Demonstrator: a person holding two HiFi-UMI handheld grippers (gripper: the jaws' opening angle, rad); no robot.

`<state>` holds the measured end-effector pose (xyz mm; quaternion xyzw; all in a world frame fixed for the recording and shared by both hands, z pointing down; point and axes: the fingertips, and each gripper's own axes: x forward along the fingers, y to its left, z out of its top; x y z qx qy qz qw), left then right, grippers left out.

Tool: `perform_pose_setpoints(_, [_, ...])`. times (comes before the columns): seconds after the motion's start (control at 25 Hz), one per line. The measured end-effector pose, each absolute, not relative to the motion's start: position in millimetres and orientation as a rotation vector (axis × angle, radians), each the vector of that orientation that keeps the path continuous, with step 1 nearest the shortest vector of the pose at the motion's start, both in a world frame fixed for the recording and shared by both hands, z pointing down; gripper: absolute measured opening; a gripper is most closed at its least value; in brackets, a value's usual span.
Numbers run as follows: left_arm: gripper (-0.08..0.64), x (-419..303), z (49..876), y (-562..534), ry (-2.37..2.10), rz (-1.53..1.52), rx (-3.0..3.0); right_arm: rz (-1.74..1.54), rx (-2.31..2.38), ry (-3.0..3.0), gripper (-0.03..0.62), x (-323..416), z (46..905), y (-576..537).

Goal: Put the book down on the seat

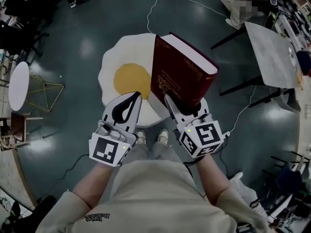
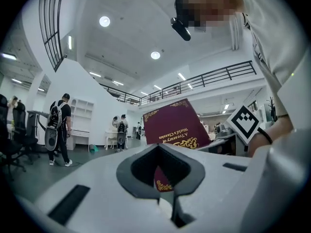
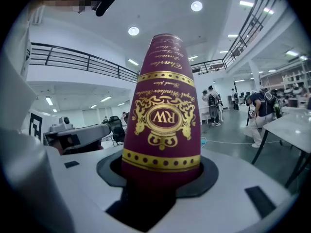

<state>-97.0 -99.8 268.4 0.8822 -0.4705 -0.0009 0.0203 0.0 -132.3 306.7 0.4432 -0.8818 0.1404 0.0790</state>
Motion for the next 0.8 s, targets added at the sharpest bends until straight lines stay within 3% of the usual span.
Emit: perform_pose_setpoints(0.8, [0.005,-83,432,-198,-1.364,-0.005,2.666,0.988,1.438,-2.374,0.226,30,520,-238])
